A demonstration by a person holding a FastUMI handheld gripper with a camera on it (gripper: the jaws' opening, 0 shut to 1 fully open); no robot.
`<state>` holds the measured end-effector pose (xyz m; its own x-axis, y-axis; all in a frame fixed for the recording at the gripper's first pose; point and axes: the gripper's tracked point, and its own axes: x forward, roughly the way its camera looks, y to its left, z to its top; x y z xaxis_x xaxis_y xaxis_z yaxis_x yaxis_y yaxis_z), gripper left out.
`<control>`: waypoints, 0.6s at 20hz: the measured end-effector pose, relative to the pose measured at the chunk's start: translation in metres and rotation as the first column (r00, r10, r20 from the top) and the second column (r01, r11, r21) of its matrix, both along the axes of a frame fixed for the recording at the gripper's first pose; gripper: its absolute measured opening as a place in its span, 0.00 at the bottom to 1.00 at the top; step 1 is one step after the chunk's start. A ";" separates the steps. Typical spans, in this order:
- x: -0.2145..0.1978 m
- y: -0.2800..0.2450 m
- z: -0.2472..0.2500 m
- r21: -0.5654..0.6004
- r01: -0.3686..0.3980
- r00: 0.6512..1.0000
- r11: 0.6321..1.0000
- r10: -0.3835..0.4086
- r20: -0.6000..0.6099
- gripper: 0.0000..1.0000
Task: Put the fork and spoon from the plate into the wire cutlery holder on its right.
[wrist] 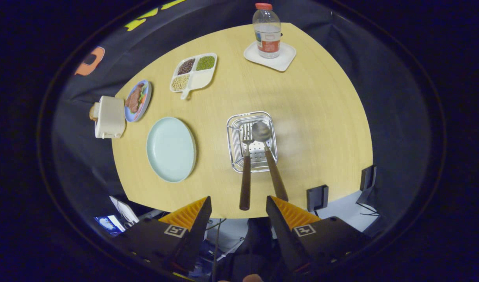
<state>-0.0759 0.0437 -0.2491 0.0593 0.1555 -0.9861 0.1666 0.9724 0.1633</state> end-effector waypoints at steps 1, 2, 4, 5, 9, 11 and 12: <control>0.004 -0.001 0.004 -0.015 -0.011 1.000 1.000 0.012 0.028 0.91; 0.010 -0.002 0.009 -0.030 -0.018 0.998 0.999 0.020 0.062 0.94; 0.027 -0.004 0.025 -0.047 -0.016 0.989 0.999 0.023 0.145 0.97; 0.035 -0.005 0.034 -0.050 -0.012 0.981 0.999 0.022 0.191 0.97; 0.078 -0.013 0.091 -0.097 -0.028 0.881 0.995 0.070 0.468 0.97; 0.095 -0.015 0.129 -0.128 -0.026 0.790 0.991 0.099 0.605 0.97; 0.099 -0.015 0.150 -0.131 -0.018 0.739 0.991 0.101 0.665 0.97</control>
